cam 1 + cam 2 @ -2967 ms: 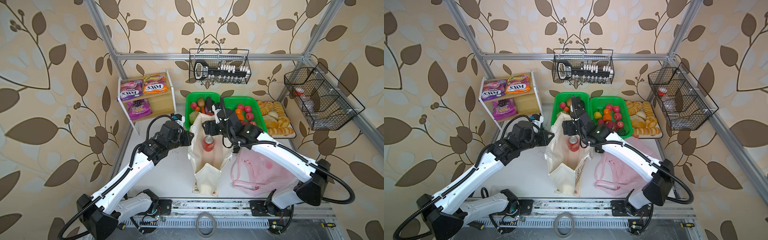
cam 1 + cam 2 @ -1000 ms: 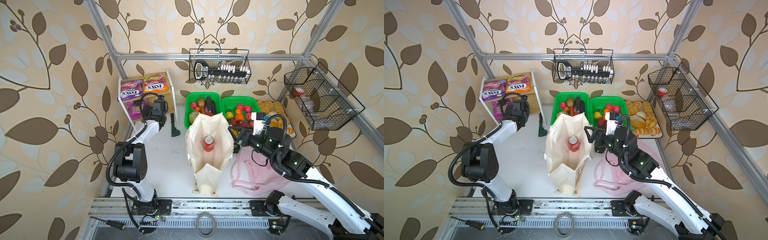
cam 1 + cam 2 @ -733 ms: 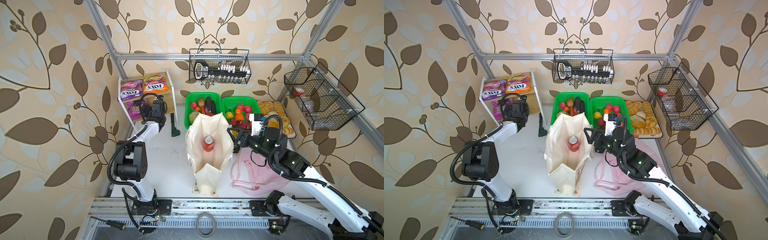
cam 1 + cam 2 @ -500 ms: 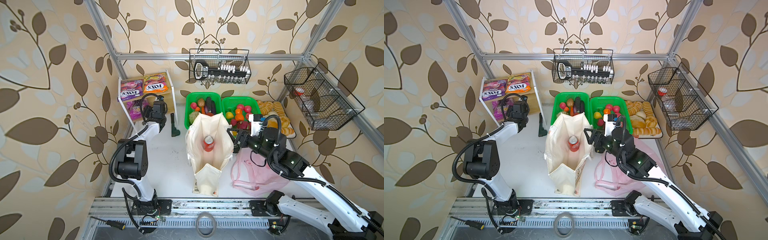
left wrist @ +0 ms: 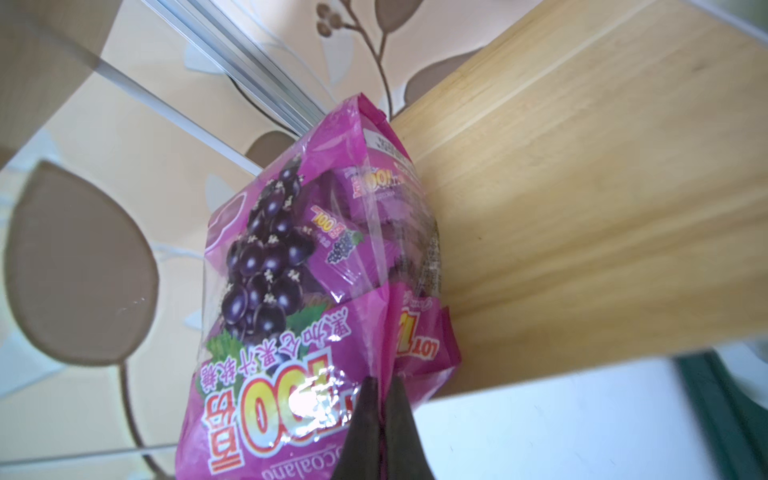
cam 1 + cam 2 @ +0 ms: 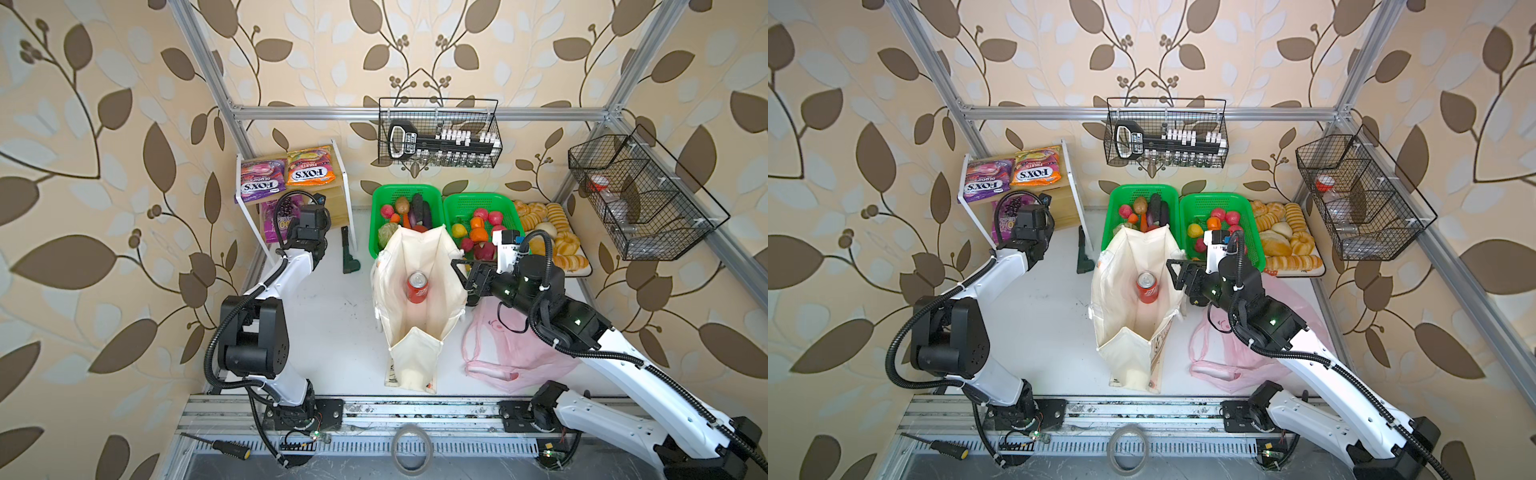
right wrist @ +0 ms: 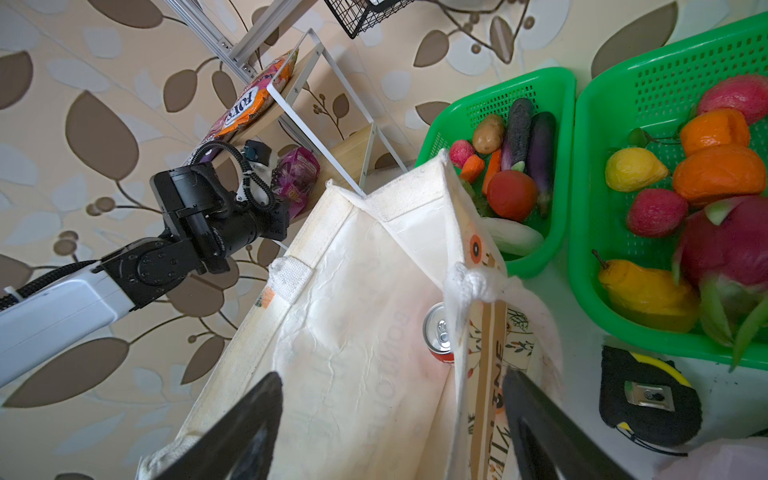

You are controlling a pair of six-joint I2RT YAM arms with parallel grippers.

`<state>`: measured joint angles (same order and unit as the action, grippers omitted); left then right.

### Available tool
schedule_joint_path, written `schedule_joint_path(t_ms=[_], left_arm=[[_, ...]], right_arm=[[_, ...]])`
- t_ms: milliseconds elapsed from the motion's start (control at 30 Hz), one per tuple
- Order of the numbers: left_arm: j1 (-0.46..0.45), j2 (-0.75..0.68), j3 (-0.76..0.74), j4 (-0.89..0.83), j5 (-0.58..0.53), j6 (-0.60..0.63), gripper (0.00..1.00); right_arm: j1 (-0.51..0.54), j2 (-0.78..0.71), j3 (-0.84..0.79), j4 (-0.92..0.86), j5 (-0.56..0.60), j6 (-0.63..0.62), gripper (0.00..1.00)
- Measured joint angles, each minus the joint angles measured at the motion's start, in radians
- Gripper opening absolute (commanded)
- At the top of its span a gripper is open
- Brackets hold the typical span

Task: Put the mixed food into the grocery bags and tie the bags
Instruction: 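Grasp the purple grape candy bag on the shelf with the left gripper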

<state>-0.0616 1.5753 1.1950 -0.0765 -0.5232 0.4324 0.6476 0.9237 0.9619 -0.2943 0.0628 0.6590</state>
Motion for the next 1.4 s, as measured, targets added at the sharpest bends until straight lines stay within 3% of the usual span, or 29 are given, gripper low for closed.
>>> schedule_joint_path(t_ms=[100, 200, 433, 600, 733, 867, 1067, 1233, 1400], left_arm=[[-0.010, -0.046, 0.000, -0.078, 0.054, -0.065, 0.00], [-0.012, -0.080, 0.000, -0.126, 0.096, -0.126, 0.08], [-0.017, -0.068, 0.024, -0.225, 0.131, -0.225, 0.59], [-0.016, -0.066, 0.070, -0.271, 0.180, -0.294, 0.81], [-0.016, -0.101, 0.077, -0.293, 0.222, -0.347, 0.92], [-0.016, -0.226, 0.054, -0.285, 0.251, -0.435, 0.99], [0.039, -0.476, -0.095, -0.215, 0.303, -0.670, 0.99], [0.137, -0.508, -0.219, -0.174, 0.390, -0.895, 0.99], [0.169, -0.462, -0.276, -0.111, 0.493, -1.133, 0.99]], right_arm=[[0.000, 0.002, 0.000, 0.000, -0.001, 0.007, 0.83], [0.000, 0.002, 0.000, 0.003, -0.004, 0.014, 0.83], [0.000, 0.002, 0.000, 0.008, -0.008, 0.022, 0.83], [0.000, 0.001, 0.000, 0.007, -0.008, 0.026, 0.83], [0.000, 0.001, 0.000, 0.006, -0.007, 0.026, 0.83], [0.000, 0.001, 0.000, 0.006, -0.008, 0.026, 0.83], [0.000, 0.001, 0.000, 0.007, -0.011, 0.026, 0.83], [0.000, -0.001, 0.000, 0.006, -0.015, 0.025, 0.83], [-0.001, -0.026, 0.000, -0.002, -0.015, 0.020, 0.83]])
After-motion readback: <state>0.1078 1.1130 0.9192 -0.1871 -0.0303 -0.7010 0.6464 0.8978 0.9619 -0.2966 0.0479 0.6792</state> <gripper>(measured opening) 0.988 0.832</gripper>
